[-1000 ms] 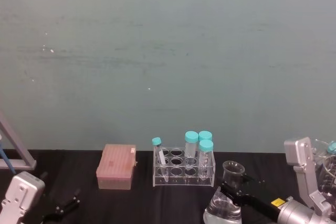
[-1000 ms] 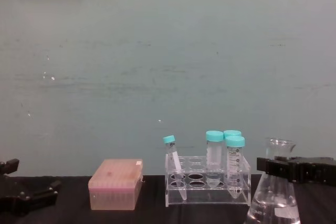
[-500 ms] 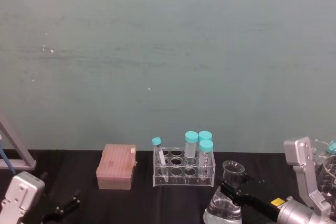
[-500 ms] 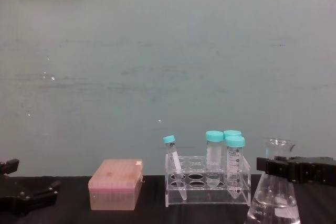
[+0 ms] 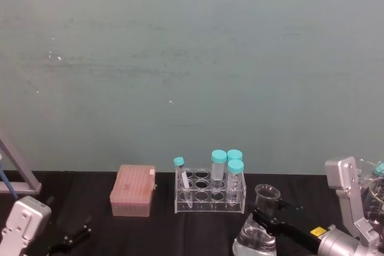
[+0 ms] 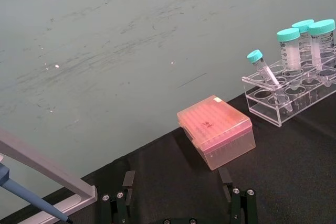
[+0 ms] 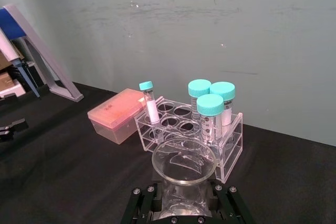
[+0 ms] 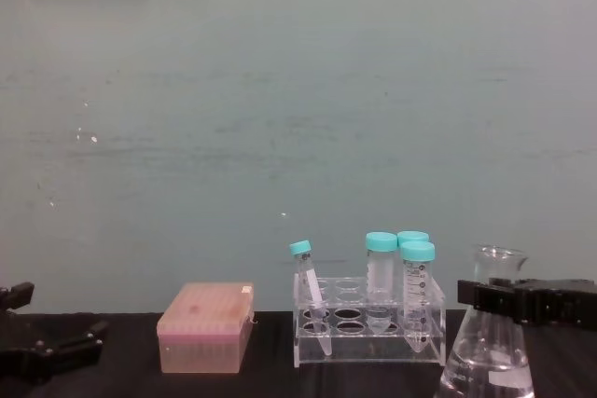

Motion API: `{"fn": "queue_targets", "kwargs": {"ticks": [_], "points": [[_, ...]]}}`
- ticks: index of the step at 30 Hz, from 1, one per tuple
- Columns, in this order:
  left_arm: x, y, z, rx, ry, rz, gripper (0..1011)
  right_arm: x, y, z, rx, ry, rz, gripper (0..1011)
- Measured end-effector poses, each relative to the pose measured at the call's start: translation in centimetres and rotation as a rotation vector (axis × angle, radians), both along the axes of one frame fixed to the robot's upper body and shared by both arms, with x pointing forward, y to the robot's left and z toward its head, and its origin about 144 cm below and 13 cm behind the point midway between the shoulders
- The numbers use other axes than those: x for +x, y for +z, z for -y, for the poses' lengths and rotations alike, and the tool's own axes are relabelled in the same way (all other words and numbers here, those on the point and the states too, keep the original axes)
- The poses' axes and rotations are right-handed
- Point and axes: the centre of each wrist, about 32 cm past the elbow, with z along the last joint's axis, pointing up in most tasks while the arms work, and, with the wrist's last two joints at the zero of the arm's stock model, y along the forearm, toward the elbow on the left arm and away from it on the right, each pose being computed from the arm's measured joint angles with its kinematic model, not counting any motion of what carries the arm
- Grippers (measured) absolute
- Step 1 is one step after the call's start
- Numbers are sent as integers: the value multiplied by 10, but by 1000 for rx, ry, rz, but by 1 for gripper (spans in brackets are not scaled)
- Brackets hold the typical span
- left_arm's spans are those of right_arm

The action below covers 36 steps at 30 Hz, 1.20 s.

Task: Pick up the beaker with the right gripper, shake it three times, and then put it down.

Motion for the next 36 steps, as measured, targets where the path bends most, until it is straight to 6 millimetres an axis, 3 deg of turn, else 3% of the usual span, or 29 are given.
{"fn": "queue_targets", "kwargs": {"ticks": [36], "points": [[0,0,0,0,0,0,1000,-2,1,0,1,-4,14,453]]}}
